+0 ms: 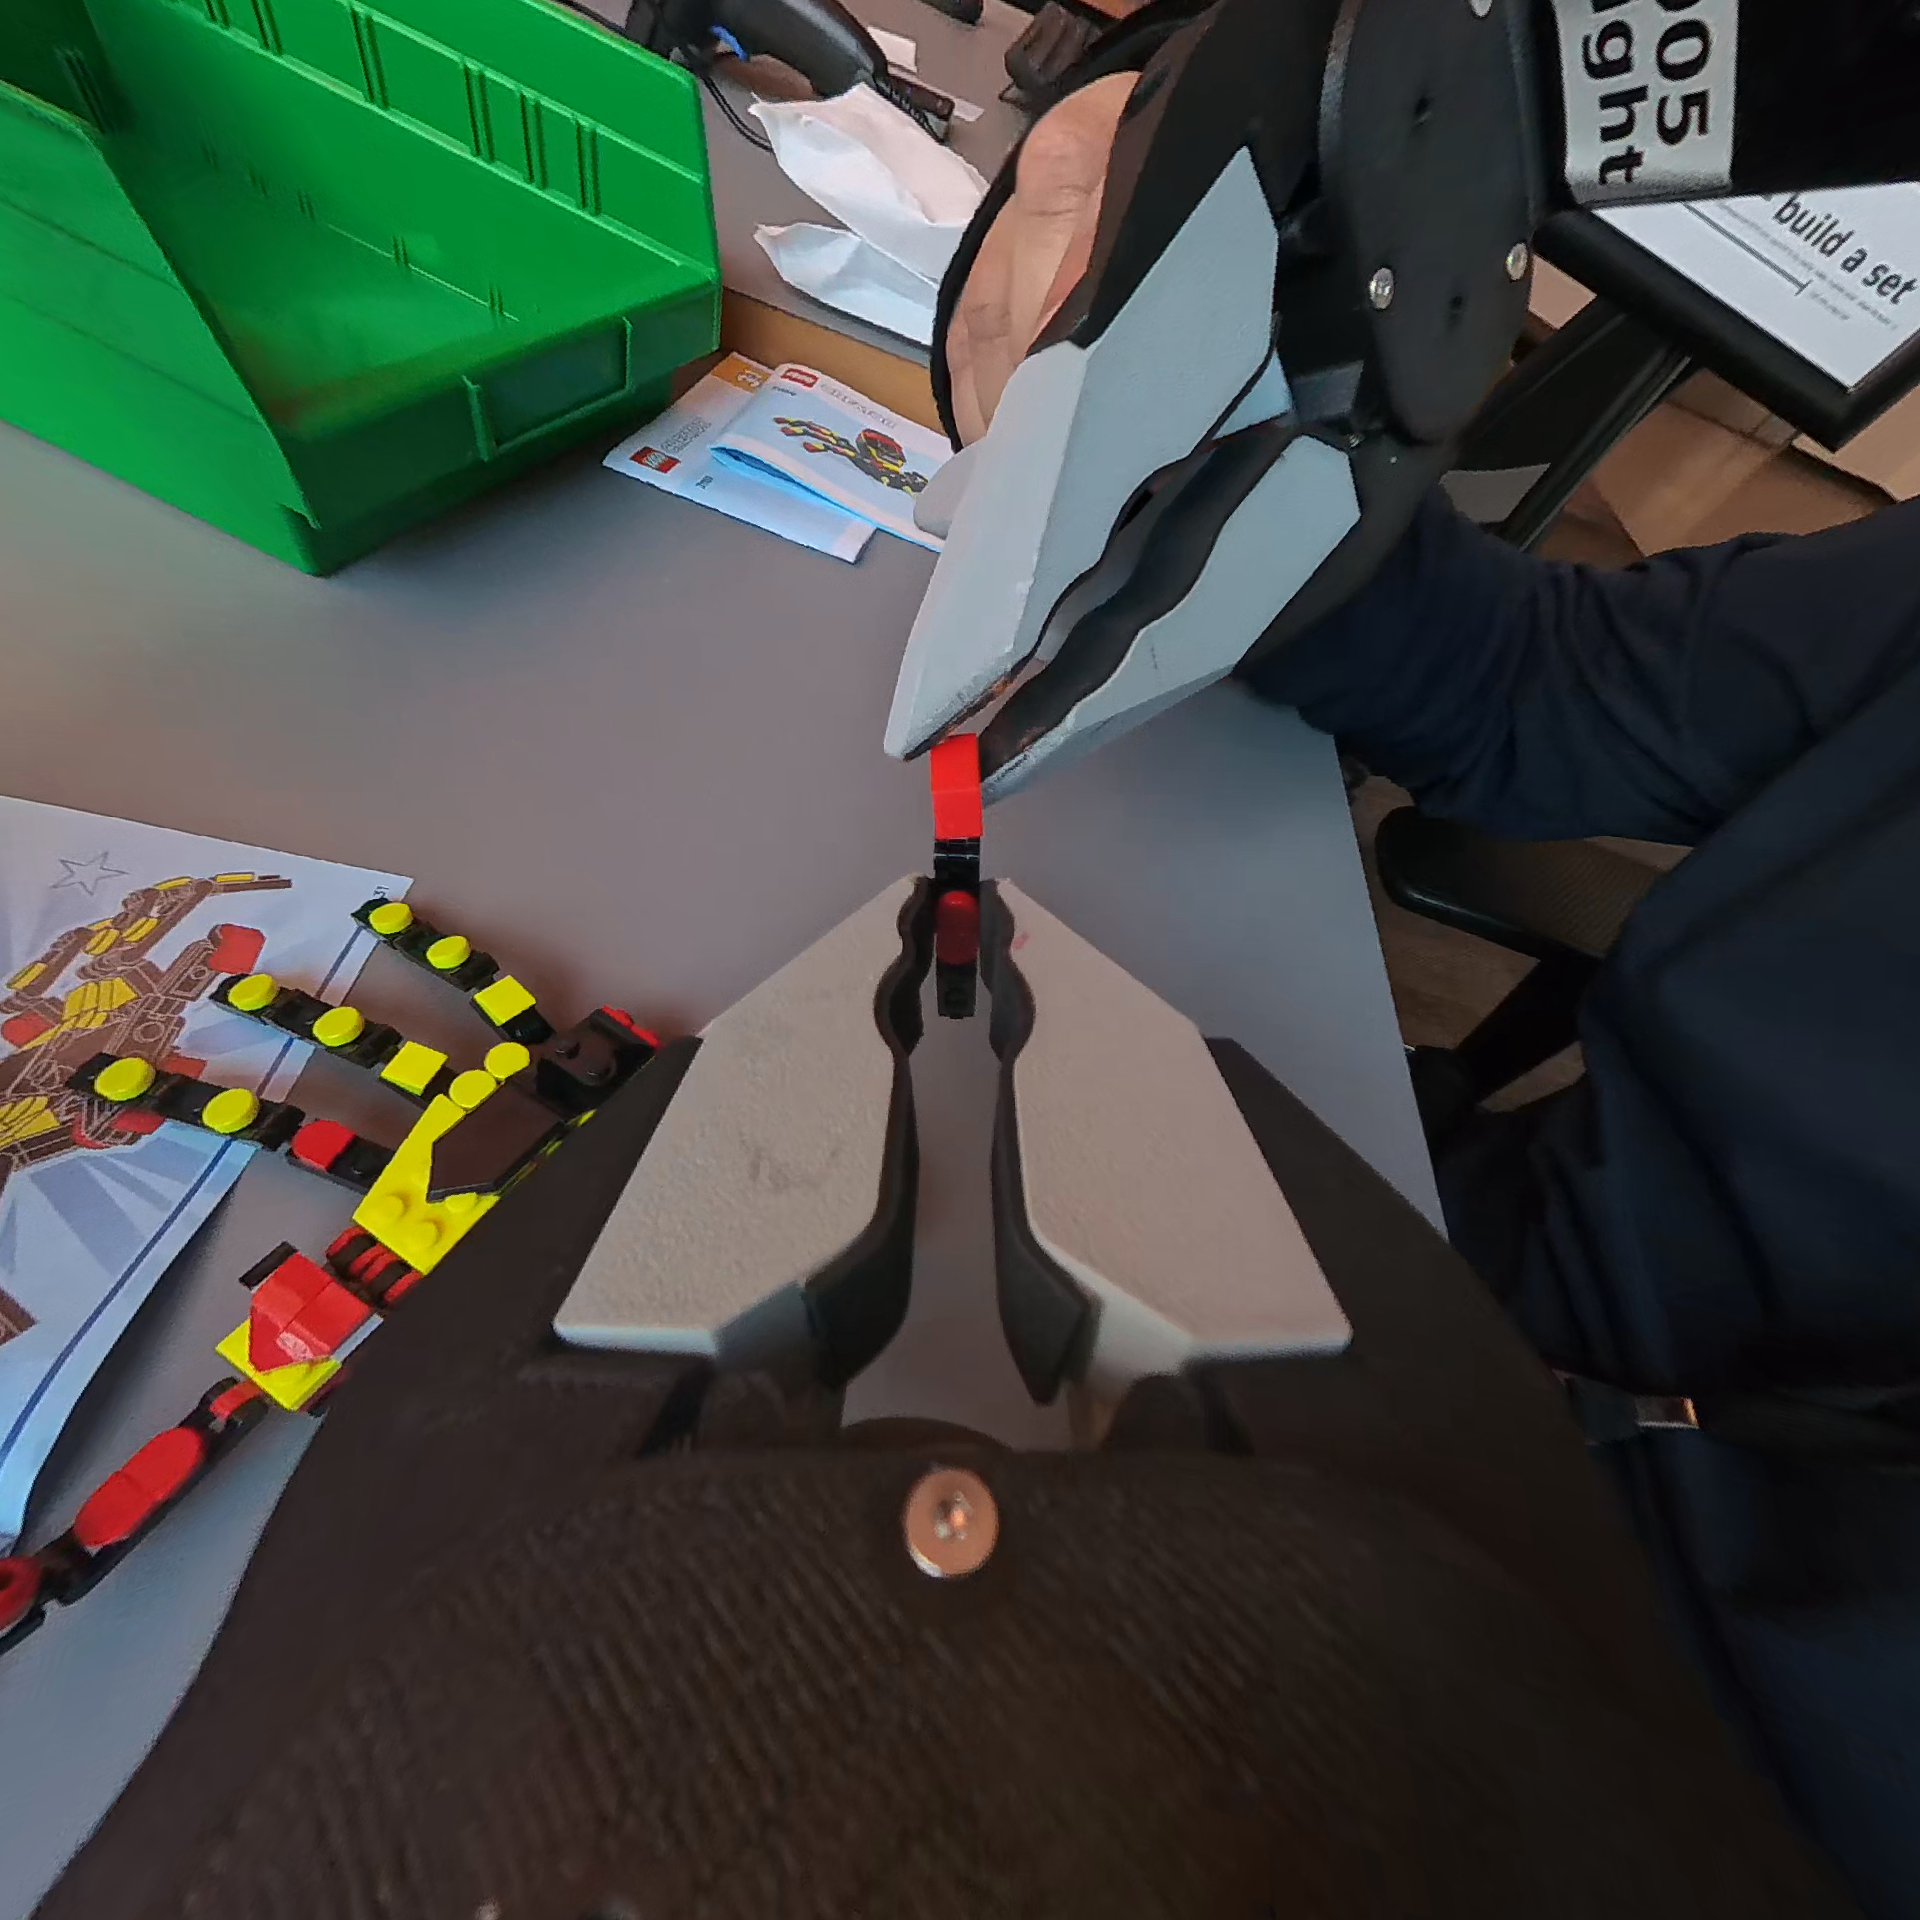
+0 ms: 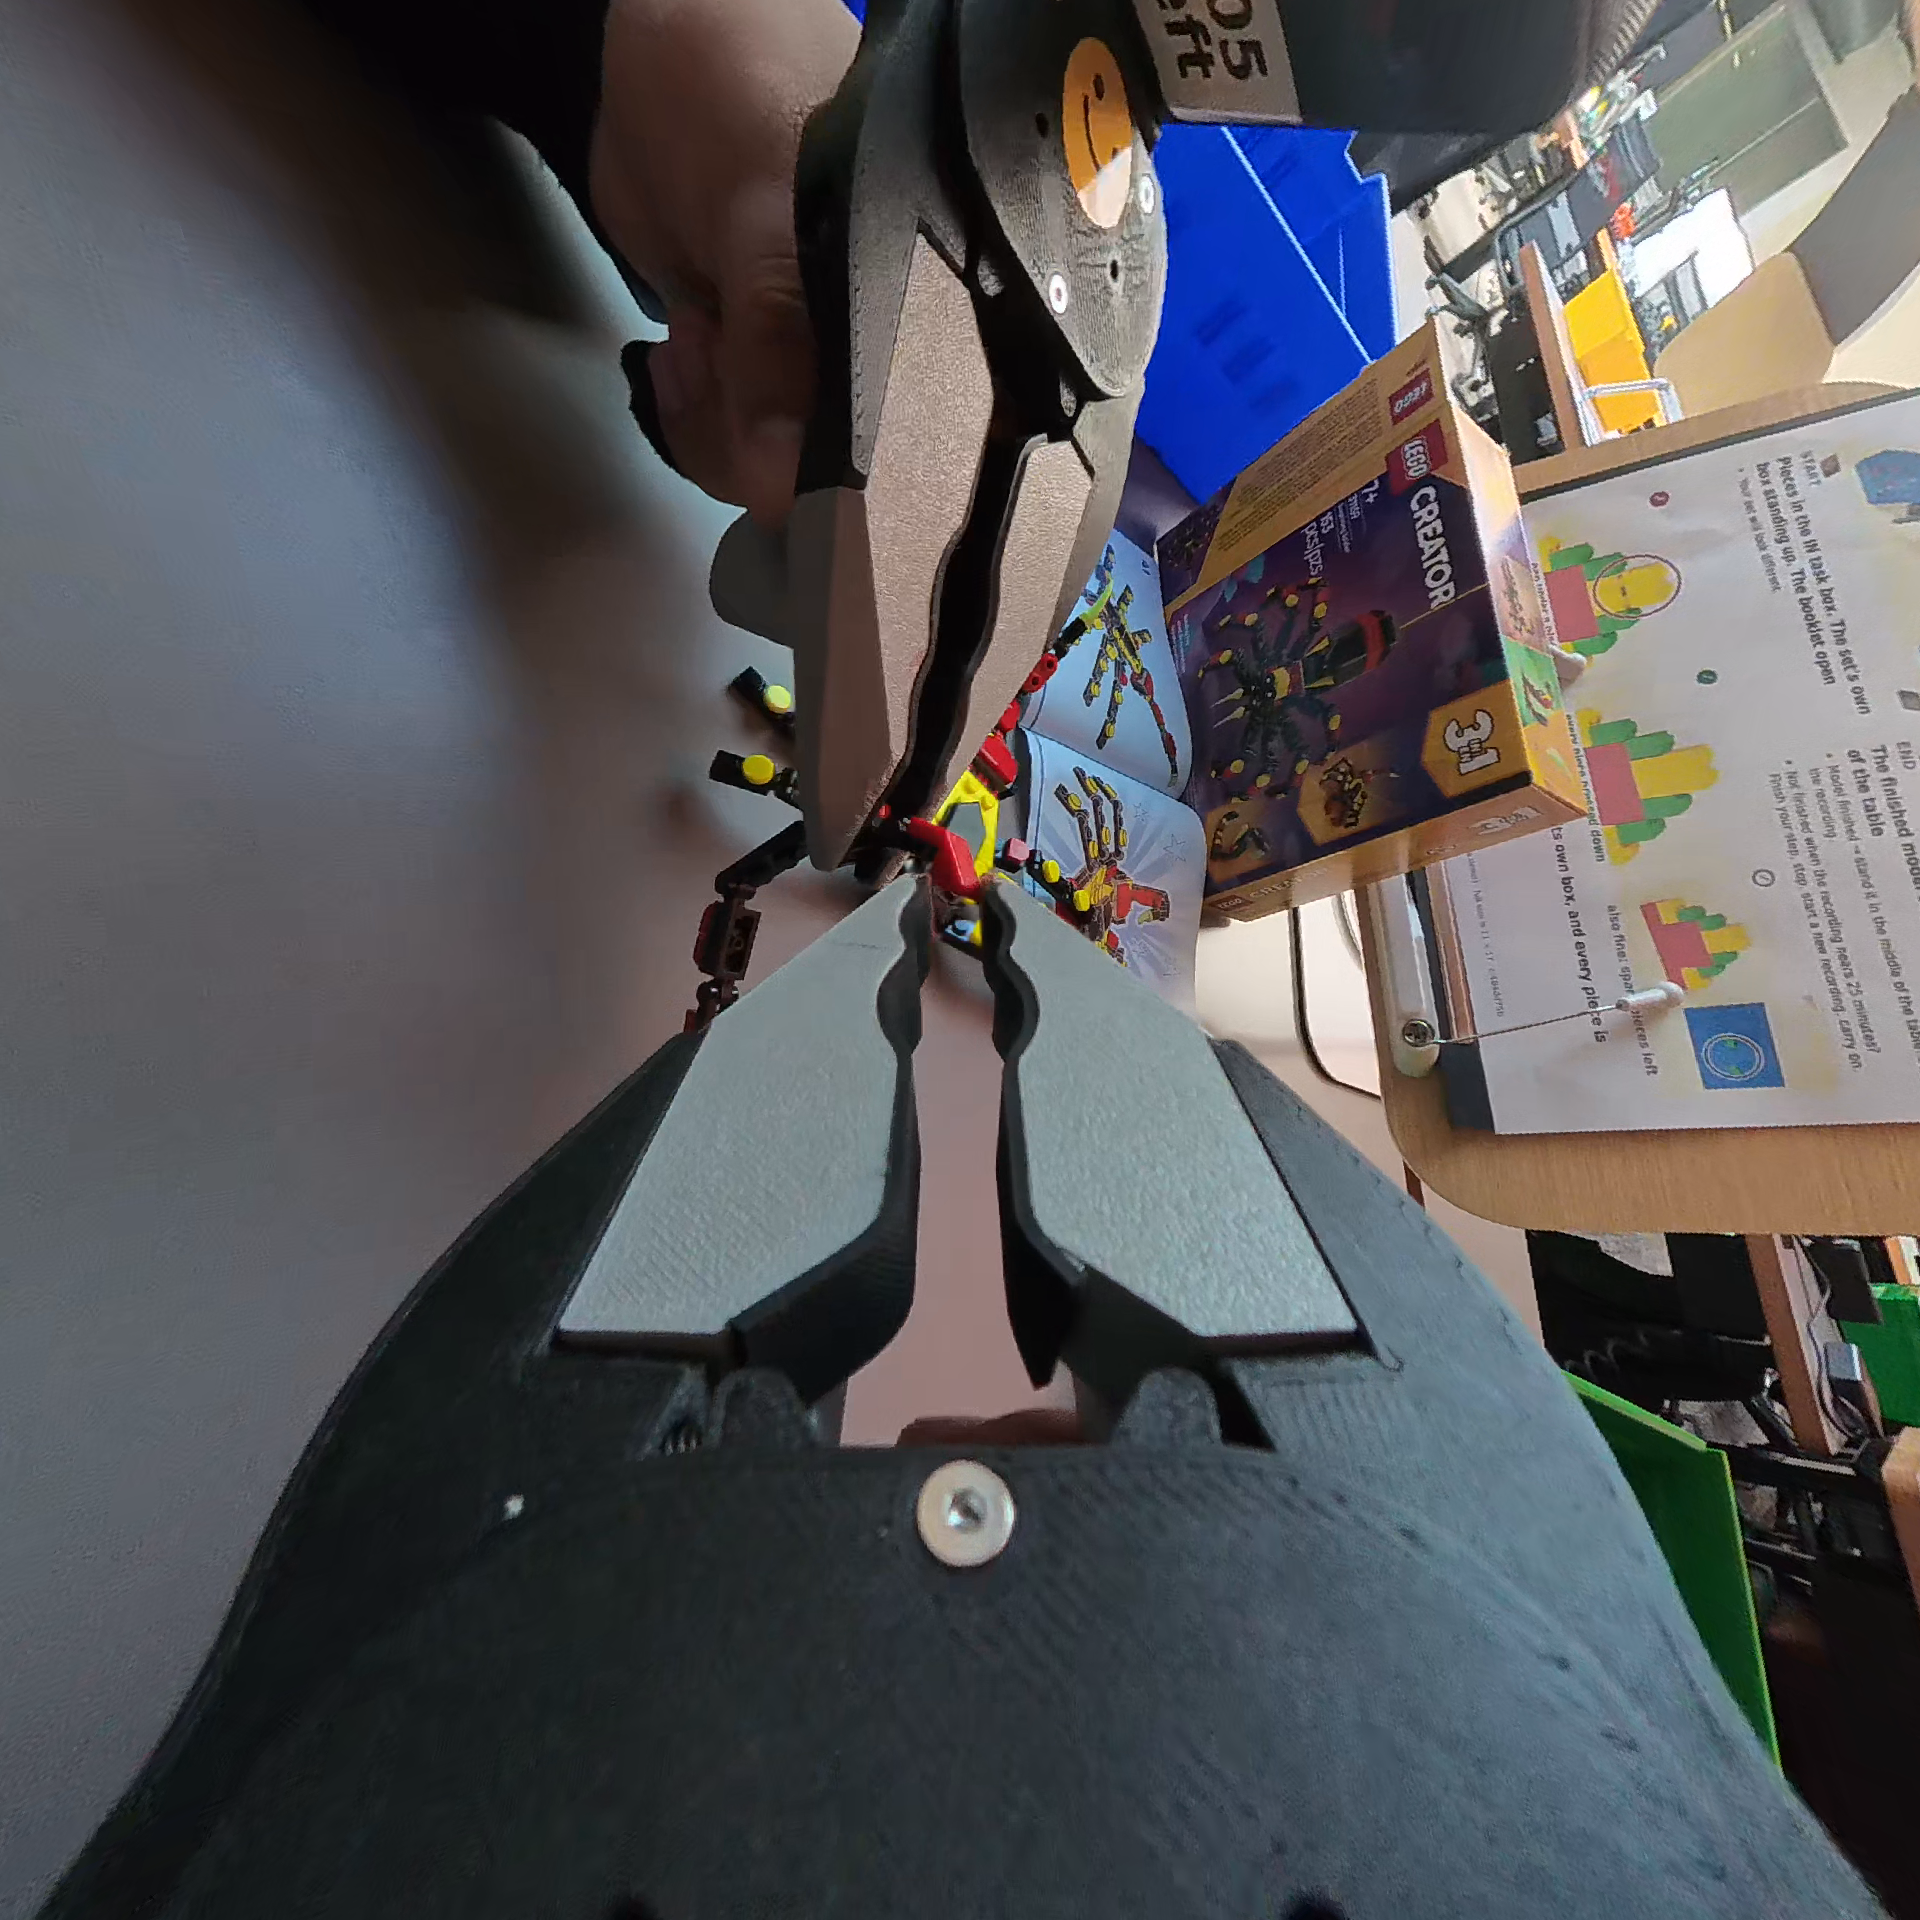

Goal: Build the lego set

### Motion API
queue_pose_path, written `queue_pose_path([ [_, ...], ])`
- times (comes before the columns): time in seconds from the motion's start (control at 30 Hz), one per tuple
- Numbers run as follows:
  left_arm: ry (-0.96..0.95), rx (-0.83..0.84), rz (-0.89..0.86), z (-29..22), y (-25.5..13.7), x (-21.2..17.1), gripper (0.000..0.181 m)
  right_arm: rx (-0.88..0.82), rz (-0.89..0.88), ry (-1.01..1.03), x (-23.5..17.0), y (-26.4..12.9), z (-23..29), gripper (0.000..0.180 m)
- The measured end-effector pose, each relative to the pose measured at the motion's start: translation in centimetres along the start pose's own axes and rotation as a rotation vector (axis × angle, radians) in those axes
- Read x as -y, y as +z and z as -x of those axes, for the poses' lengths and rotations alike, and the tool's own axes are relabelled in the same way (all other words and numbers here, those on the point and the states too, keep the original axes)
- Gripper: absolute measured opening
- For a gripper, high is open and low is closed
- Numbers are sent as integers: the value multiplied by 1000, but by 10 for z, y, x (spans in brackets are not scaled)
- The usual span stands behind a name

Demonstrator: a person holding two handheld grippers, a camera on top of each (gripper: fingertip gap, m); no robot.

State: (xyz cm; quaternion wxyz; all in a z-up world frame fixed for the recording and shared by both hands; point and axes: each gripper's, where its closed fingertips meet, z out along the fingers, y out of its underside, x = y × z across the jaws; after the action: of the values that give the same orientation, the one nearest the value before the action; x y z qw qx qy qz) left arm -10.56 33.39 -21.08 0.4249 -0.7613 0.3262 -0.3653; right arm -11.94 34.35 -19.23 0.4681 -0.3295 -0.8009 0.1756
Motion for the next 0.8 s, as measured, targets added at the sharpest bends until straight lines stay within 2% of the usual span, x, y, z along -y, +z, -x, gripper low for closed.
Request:
queue_pose_path([
  [0.2,-15,32,-64,5,-8,12,5,-26,-64,155,6,2,-15,4],
  [0.23,-24,29,-71,6,-9,13,5,-50,-67,176,5,2,-20,0],
  [0.3,-21,26,-11,5,-4,1,5,-222,-77,191,2,-6,-47,0],
  [0.33,-15,24,17,3,2,-6,5,-223,-126,209,7,-14,-51,0],
  [0.4,-38,-18,11,-5,11,-6,5,-154,-231,273,18,-27,-49,0],
  [0.5,-42,-19,-29,-2,7,1,5,-31,-221,297,10,-29,-37,0],
  [0.6,-99,-68,-62,-2,1,5,5,52,-181,246,4,-25,-19,21],
  [0.67,-134,-119,-77,-5,0,7,5,93,-156,219,4,-19,-9,25],
  [0.73,-178,-188,-93,-13,0,9,5,98,-135,163,6,-13,0,23],
  [0.8,-205,-235,-88,-18,1,8,5,86,-116,119,7,-9,4,10],
])
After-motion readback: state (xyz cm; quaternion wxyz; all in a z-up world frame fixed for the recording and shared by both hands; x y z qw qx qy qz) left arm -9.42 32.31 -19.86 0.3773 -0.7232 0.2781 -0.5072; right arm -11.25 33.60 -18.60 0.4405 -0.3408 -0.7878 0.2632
